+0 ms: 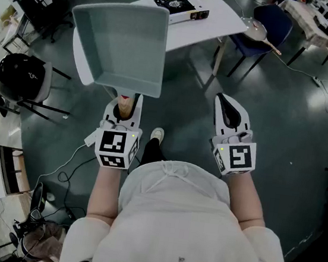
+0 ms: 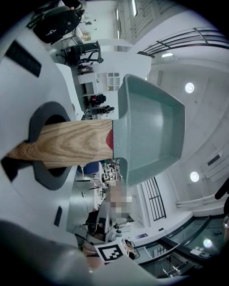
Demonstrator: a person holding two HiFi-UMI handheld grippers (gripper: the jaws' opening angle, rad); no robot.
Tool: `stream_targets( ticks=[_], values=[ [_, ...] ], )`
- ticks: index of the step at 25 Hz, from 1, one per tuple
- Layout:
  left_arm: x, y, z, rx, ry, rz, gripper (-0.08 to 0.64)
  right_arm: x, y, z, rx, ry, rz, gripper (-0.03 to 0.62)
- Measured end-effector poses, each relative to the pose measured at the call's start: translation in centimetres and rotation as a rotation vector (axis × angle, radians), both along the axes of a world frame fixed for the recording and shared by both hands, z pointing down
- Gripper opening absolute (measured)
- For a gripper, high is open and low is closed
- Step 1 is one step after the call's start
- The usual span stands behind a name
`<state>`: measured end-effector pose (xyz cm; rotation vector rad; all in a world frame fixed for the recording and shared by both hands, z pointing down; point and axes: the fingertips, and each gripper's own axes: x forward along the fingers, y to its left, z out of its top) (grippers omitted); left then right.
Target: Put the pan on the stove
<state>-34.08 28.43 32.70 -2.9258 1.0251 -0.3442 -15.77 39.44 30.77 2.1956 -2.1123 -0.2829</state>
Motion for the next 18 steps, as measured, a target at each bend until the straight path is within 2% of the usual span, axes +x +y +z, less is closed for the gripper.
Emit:
stream_targets(
  ticks=[12,18],
  values=[
    [1.3,-0.4,0.2,-0.018,0.006,0.015,0.058,0.7,-0.8,1.0,-0.035,-0.025,-0.017,0.002],
    [2.9,-2.2,1.1,-0.04,0.002,0.03,0.059,2.3,-2.5,1.8,-0.046,-0.052,0.009,0.005]
  ],
)
